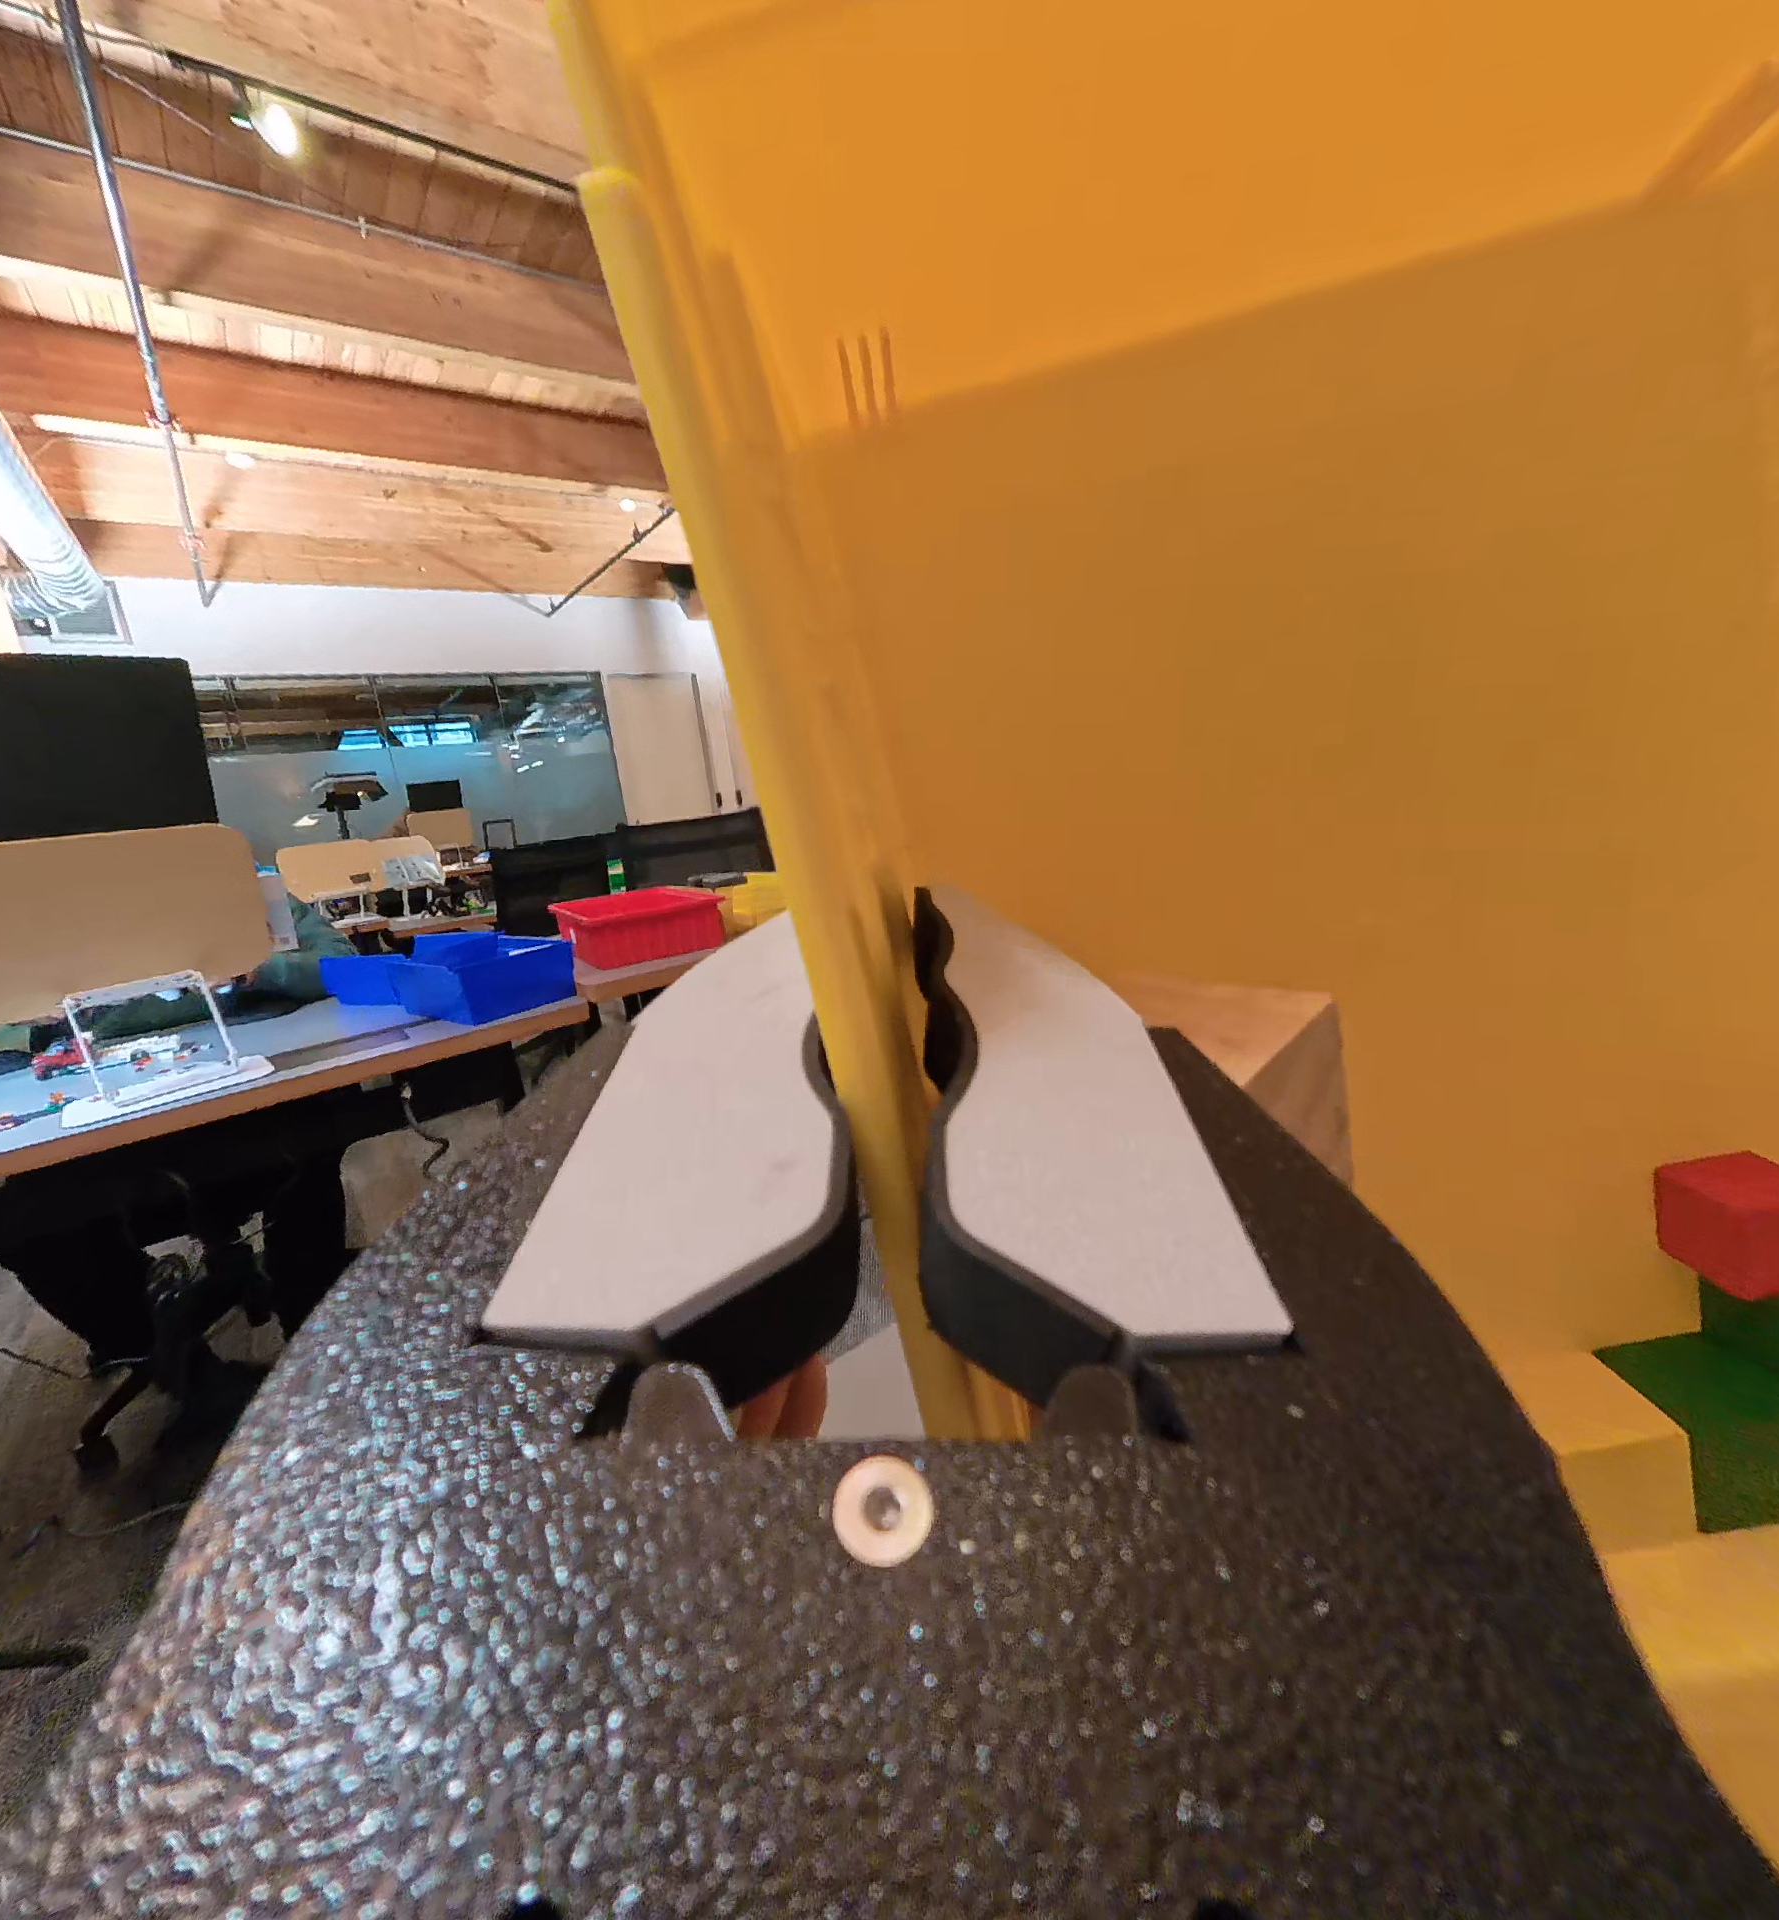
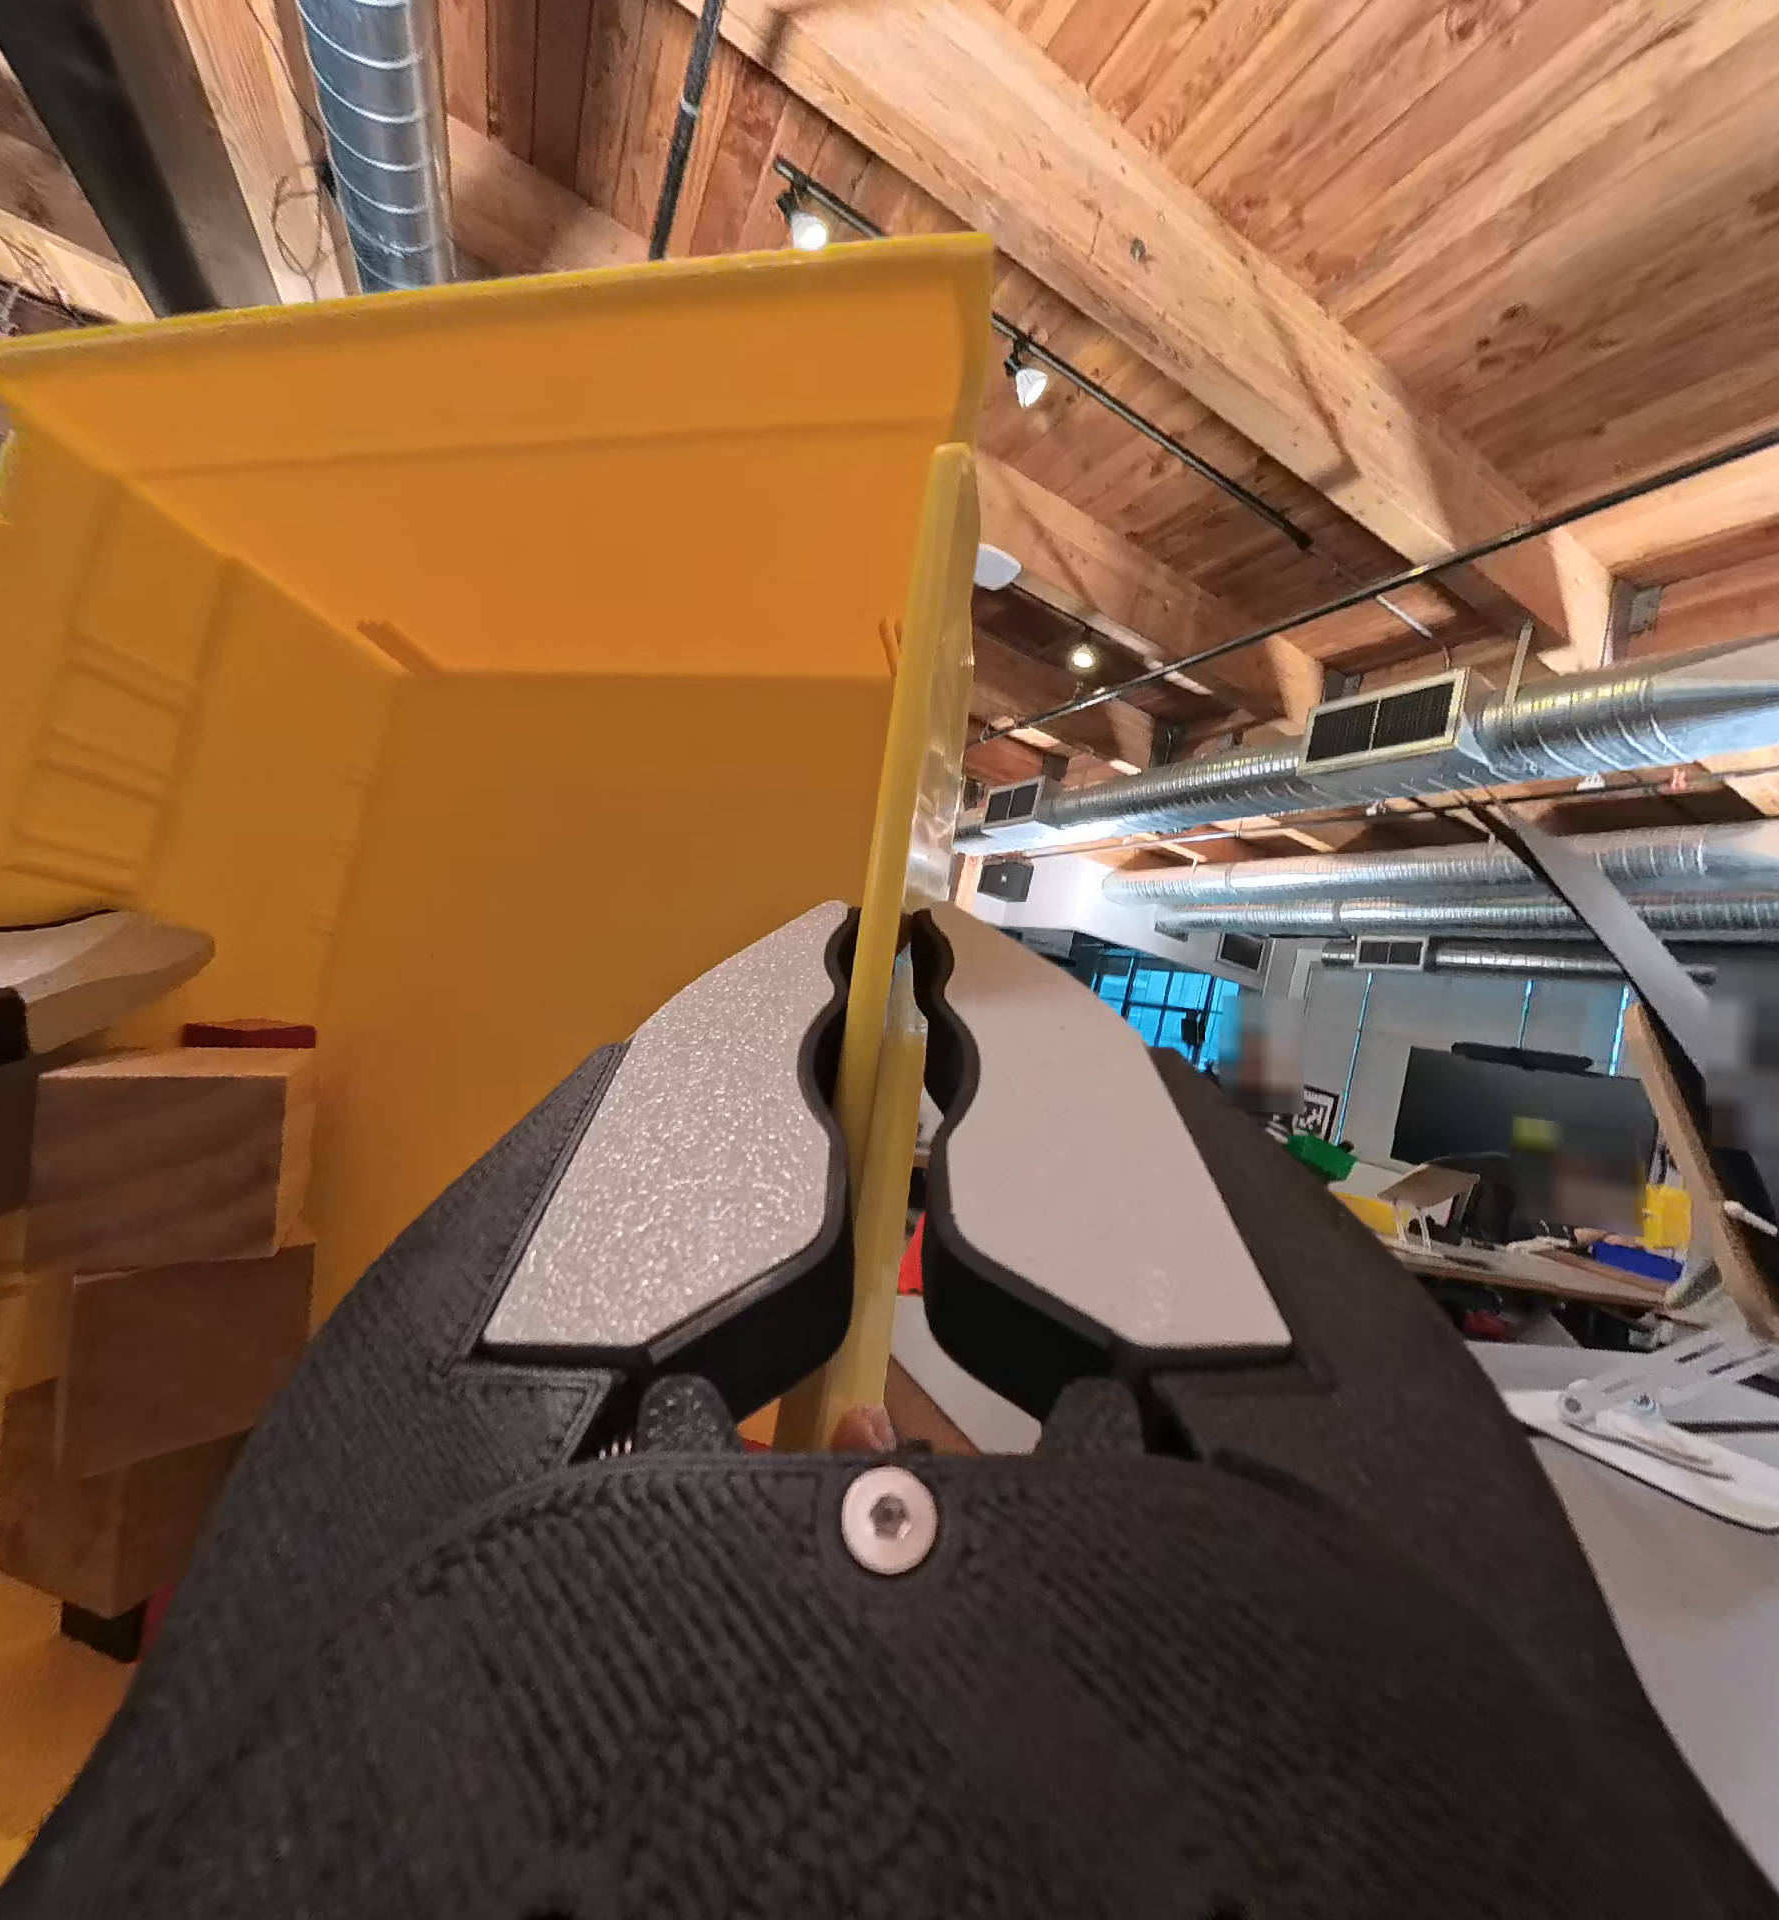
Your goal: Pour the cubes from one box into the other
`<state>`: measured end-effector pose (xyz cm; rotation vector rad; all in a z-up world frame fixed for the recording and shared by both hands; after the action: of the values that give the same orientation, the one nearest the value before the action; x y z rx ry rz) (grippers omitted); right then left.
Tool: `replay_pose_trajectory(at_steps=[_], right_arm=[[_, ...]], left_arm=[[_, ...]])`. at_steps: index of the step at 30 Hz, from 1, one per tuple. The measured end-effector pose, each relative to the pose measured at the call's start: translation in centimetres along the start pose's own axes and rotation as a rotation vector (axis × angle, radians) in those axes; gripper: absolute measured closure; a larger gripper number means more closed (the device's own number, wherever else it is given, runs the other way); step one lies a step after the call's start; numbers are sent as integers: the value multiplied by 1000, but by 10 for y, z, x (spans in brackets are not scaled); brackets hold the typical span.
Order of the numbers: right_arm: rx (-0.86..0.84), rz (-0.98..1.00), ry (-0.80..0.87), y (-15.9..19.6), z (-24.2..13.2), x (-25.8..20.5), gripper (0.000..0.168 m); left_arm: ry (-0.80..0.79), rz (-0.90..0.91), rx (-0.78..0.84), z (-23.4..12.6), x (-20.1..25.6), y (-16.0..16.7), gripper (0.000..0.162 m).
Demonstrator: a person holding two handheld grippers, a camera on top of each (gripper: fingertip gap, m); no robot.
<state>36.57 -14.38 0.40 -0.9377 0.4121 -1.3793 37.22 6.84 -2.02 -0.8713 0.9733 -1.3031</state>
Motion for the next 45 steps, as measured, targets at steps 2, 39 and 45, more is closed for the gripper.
replay_pose_trajectory(at_steps=[2,39,45], right_arm=[[-9,7,0,1,1,-1,159],[44,87,-24,20,3,-4,157],[109,46,-33,12,1,-6,157]], left_arm=[[-9,3,0,-1,-1,0,156],[-23,43,39,0,-6,8,156],[-32,29,122,-4,-8,6,156]])
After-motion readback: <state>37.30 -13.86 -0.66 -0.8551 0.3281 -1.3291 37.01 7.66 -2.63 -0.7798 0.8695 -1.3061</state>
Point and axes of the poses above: each gripper's, where its closed fingertips meet, z out along the fingers, y out of its underside, x = y × z across the jaws, the point moved 9 cm from there along -z, back along the fingers, and after that the axes turned 2 degrees about -z, right-handed, at the moved point
